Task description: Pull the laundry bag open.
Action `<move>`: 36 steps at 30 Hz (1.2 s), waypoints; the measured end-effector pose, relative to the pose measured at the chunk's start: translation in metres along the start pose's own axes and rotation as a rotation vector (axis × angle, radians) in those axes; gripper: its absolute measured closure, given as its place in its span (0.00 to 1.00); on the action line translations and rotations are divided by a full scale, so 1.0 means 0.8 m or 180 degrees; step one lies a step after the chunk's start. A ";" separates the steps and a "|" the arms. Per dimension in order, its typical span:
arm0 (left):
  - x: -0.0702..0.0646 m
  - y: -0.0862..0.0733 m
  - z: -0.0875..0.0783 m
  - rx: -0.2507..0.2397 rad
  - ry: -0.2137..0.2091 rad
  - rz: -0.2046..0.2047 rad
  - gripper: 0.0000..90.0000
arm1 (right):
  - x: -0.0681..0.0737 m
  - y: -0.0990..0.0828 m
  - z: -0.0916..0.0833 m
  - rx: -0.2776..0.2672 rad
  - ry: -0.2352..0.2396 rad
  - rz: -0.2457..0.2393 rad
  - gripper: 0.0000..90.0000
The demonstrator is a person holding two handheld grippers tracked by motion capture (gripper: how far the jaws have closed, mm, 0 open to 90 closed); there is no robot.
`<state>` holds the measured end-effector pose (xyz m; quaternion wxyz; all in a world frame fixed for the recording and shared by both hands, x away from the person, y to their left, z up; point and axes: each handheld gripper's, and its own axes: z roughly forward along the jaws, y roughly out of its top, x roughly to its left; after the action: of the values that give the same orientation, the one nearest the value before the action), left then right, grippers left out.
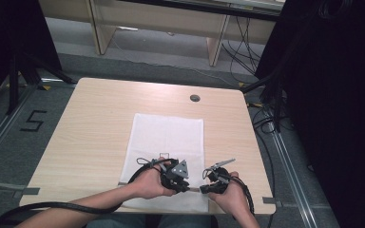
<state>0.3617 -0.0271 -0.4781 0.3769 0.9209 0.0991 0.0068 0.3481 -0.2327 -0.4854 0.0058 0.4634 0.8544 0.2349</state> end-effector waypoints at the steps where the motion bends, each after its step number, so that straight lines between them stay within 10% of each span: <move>1: 0.000 0.000 0.000 -0.0003 -0.0001 -0.0005 0.90 | 0.000 0.000 0.000 0.0001 0.0001 0.0008 1.00; 36: 0.001 -0.005 -0.008 -0.0018 0.0006 -0.0024 0.90 | 0.000 0.000 0.000 0.0001 0.0001 0.0013 1.00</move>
<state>0.3615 -0.0198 -0.4766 0.3795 0.9194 0.1029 0.0065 0.3481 -0.2328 -0.4854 0.0051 0.4652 0.8535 0.2348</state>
